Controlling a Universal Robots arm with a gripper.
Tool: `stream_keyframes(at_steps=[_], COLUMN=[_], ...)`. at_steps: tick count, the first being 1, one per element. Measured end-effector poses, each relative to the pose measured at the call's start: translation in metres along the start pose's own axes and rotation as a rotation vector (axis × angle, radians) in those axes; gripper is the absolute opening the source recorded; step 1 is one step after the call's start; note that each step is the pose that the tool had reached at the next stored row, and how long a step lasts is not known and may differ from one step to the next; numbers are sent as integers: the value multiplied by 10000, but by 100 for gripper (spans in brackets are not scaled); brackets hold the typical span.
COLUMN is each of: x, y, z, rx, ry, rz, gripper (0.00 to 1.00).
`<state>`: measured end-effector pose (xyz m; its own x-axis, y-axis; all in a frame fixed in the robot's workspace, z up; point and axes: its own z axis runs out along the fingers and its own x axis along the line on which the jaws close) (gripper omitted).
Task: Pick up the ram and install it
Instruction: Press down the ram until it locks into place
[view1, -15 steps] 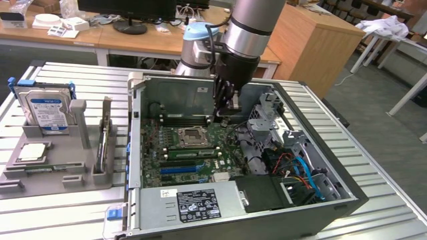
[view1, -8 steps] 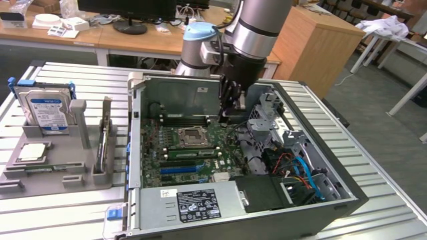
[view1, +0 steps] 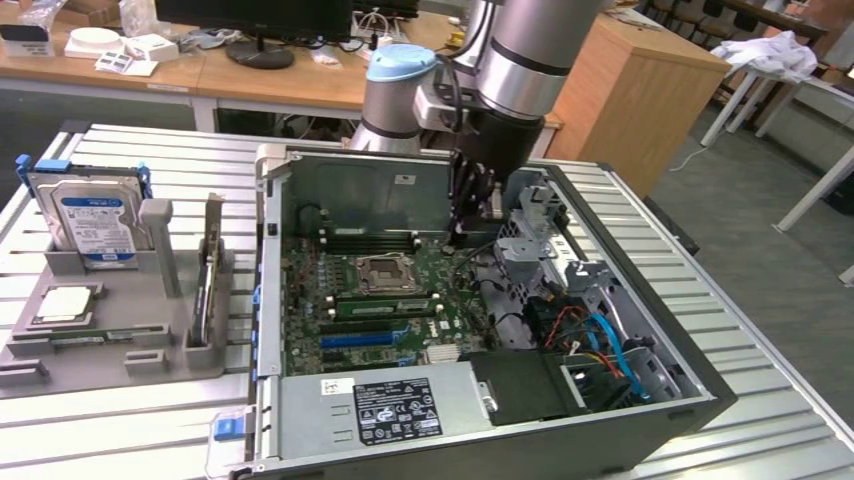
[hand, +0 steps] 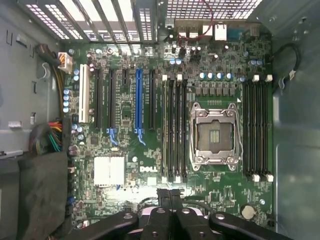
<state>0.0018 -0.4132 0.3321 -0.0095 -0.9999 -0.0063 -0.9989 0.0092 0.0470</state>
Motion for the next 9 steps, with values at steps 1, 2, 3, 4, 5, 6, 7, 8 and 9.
stream_keyframes(at_steps=[1,2,3,4,5,6,7,8,9], x=[0,0,0,0,0,0,0,0,0], y=[-7,-8,-8,-8,-8,-8,-8,-8,-9], z=[0,-1,-1,0,0,0,2,7,14], rx=[0,0,0,0,0,0,0,1,0], ry=[0,0,0,-1,0,0,0,-2,-2], rz=[0,0,0,0,0,0,0,0,0], gripper=[11,11,11,11,11,11,11,11,11])
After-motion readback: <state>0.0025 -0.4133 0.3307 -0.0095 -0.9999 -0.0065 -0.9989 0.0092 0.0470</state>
